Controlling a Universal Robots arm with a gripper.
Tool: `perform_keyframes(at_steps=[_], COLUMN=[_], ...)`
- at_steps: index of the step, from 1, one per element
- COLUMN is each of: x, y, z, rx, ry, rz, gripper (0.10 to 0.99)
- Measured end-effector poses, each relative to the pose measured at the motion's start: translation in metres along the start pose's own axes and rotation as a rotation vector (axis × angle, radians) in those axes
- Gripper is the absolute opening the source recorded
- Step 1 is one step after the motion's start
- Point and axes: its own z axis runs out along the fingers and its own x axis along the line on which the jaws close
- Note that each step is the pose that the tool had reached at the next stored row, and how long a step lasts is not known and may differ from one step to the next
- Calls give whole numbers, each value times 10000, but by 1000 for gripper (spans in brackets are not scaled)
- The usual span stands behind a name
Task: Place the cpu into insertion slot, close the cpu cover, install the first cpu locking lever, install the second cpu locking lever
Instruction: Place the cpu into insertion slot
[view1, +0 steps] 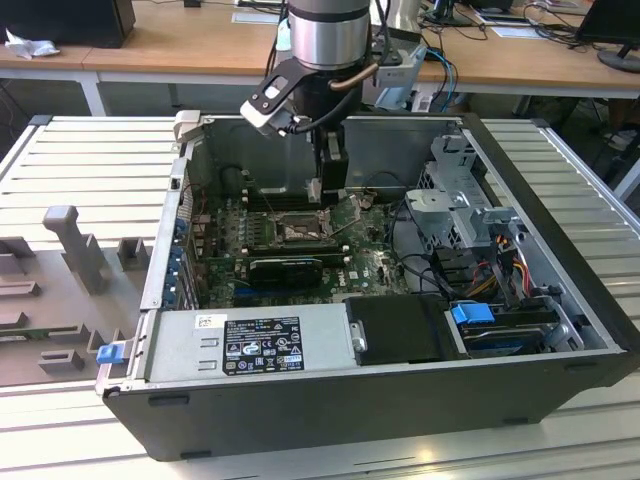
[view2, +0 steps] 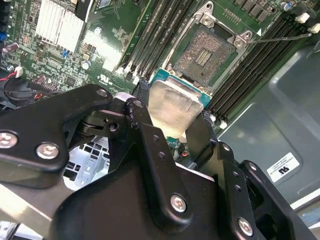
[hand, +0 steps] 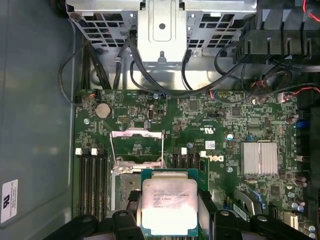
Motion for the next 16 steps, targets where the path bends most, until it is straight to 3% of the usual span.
perform_keyframes(at_steps=[16], x=[-2], y=[-15], z=[180], rx=[39], ry=[-5], rz=[57], gripper=[537])
